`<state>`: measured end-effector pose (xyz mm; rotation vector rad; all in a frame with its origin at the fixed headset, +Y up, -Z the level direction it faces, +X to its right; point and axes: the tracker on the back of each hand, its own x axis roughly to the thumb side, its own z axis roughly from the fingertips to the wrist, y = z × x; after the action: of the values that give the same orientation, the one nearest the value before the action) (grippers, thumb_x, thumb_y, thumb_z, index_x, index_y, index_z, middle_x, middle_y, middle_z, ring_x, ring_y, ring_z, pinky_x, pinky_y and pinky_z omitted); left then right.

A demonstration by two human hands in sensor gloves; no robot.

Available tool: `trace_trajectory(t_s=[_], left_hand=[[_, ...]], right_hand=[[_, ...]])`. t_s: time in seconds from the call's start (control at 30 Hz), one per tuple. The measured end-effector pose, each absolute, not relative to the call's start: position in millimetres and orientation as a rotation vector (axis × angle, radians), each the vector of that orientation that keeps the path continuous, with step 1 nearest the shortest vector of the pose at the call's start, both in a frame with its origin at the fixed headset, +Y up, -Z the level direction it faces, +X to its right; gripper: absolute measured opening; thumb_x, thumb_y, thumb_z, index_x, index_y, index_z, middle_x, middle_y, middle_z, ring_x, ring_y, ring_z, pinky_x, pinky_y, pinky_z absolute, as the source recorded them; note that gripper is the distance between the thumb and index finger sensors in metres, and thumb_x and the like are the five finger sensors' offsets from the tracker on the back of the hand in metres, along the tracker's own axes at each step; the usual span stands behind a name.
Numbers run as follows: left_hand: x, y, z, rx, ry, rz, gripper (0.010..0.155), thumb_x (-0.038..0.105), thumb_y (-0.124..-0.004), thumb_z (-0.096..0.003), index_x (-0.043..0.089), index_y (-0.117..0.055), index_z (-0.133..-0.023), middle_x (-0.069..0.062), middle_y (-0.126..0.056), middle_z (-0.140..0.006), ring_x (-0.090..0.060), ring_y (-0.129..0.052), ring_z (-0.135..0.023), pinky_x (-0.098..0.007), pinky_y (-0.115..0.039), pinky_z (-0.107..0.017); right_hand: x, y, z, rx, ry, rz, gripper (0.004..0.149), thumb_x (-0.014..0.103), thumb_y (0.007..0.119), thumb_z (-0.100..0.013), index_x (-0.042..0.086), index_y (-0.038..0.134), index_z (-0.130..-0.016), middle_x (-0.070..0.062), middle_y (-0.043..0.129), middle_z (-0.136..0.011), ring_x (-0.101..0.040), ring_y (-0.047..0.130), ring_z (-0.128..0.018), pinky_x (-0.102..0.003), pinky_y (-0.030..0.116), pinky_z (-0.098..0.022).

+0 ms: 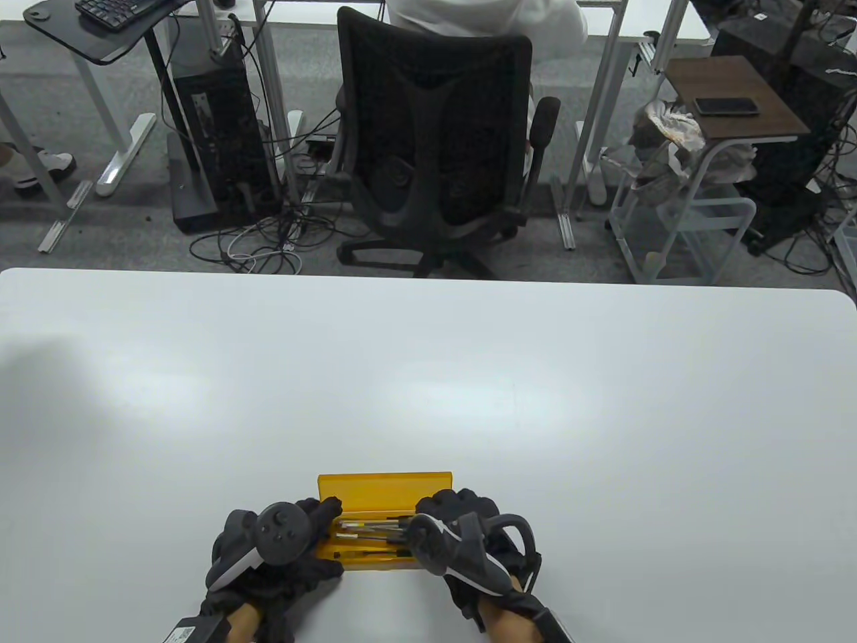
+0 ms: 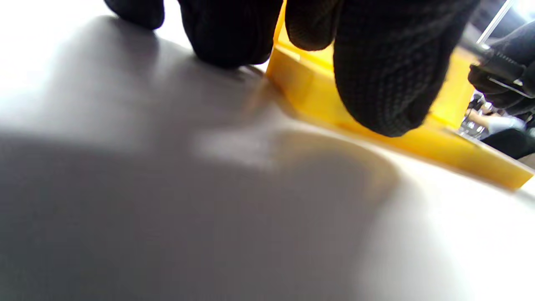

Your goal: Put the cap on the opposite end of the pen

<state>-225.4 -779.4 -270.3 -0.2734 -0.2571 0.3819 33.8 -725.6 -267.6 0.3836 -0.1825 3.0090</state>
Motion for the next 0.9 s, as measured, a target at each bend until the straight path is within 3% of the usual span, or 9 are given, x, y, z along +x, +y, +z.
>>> trace_trajectory(t_s=[0.17, 0.27, 0.4, 0.5, 0.6, 0.7, 0.77, 0.83, 0.9], left_hand=[[-240.9, -747.7, -261.8, -0.250, -0.260, 0.479, 0.077, 0.042, -0.096, -0.0431, 0.022, -0.063, -0.110, -0.024, -0.066, -0.112, -0.040, -0.081, -0.085, -0.069, -0.052, -0.071], [-241.6, -730.2, -252.5, -0.119, -0.219, 0.631, 0.069, 0.046, -0.093, -0.0447, 0.019, -0.072, -0.104, -0.020, -0.081, -0.102, -0.034, -0.089, -0.074, -0.065, -0.059, -0.068], [-228.7, -733.3, -243.7, -0.064, -0.159, 1.306, 0.071, 0.042, -0.090, -0.0488, 0.016, -0.063, -0.108, -0.015, -0.078, -0.104, -0.029, -0.088, -0.075, -0.062, -0.057, -0.072], [-220.9, -744.5, -241.2, -0.164, -0.085, 1.685, 0.051, 0.026, -0.084, -0.0557, 0.020, -0.068, -0.104, -0.012, -0.081, -0.100, -0.025, -0.088, -0.072, -0.060, -0.055, -0.074], [-219.4, -741.9, -243.5, -0.146, -0.179, 1.502, 0.050, 0.028, -0.080, -0.0553, 0.023, -0.062, -0.101, -0.011, -0.083, -0.098, -0.023, -0.092, -0.068, -0.058, -0.060, -0.072], [-225.6, -729.3, -248.5, 0.017, -0.196, 1.297, 0.050, 0.033, -0.079, -0.0522, 0.018, -0.066, -0.098, -0.007, -0.096, -0.082, -0.015, -0.097, -0.049, -0.050, -0.071, -0.066], [-245.7, -725.1, -249.5, 0.108, -0.073, 1.394, 0.051, 0.033, -0.078, -0.0535, 0.016, -0.064, -0.099, -0.008, -0.095, -0.082, -0.015, -0.095, -0.047, -0.050, -0.069, -0.067], [-282.4, -724.5, -254.9, 0.225, 0.044, 1.411, 0.051, 0.033, -0.079, -0.0543, 0.014, -0.064, -0.100, -0.009, -0.095, -0.082, -0.016, -0.094, -0.046, -0.050, -0.068, -0.066], [-293.7, -727.7, -252.4, 0.214, -0.003, 1.368, 0.052, 0.034, -0.083, -0.0541, 0.012, -0.068, -0.099, -0.009, -0.098, -0.080, -0.017, -0.096, -0.044, -0.050, -0.070, -0.065]], right_hand=[[48.6, -704.8, -267.5, 0.268, -0.201, 2.721, 0.046, 0.032, 0.069, -0.041, 0.022, 0.087, -0.082, -0.006, 0.095, -0.076, -0.025, 0.096, -0.062, -0.047, 0.082, -0.047], [41.6, -698.0, -265.6, 0.358, -0.104, 2.573, 0.046, 0.032, 0.068, -0.042, 0.019, 0.086, -0.082, -0.008, 0.098, -0.069, -0.018, 0.102, -0.045, -0.040, 0.087, -0.035], [19.7, -702.1, -259.0, 0.428, 0.171, 2.359, 0.046, 0.031, 0.068, -0.042, 0.017, 0.086, -0.082, -0.008, 0.097, -0.063, -0.015, 0.099, -0.037, -0.040, 0.085, -0.033], [13.1, -709.4, -260.0, 0.390, 0.325, 2.246, 0.047, 0.033, 0.067, -0.042, 0.018, 0.085, -0.082, -0.006, 0.099, -0.058, -0.012, 0.097, -0.031, -0.039, 0.086, -0.030], [9.1, -717.8, -258.1, 0.396, 0.405, 2.284, 0.047, 0.036, 0.065, -0.042, 0.016, 0.090, -0.076, -0.005, 0.099, -0.051, -0.012, 0.097, -0.027, -0.038, 0.086, -0.028], [3.8, -714.8, -256.4, 0.477, 0.368, 2.290, 0.047, 0.040, 0.061, -0.043, 0.017, 0.092, -0.070, 0.000, 0.098, -0.042, -0.007, 0.097, -0.021, -0.035, 0.088, -0.024], [2.0, -708.3, -253.9, 0.428, 0.305, 2.324, 0.046, 0.037, 0.066, -0.043, 0.012, 0.095, -0.068, -0.006, 0.099, -0.040, -0.012, 0.097, -0.020, -0.038, 0.086, -0.023], [24.8, -708.0, -256.3, 0.406, 0.197, 2.508, 0.045, 0.040, 0.065, -0.043, 0.017, 0.093, -0.070, -0.001, 0.099, -0.044, -0.007, 0.098, -0.023, -0.033, 0.089, -0.025], [40.4, -709.0, -264.8, 0.317, 0.145, 2.362, 0.045, 0.039, 0.070, -0.042, 0.015, 0.094, -0.072, -0.004, 0.101, -0.047, -0.011, 0.100, -0.026, -0.036, 0.088, -0.027]])
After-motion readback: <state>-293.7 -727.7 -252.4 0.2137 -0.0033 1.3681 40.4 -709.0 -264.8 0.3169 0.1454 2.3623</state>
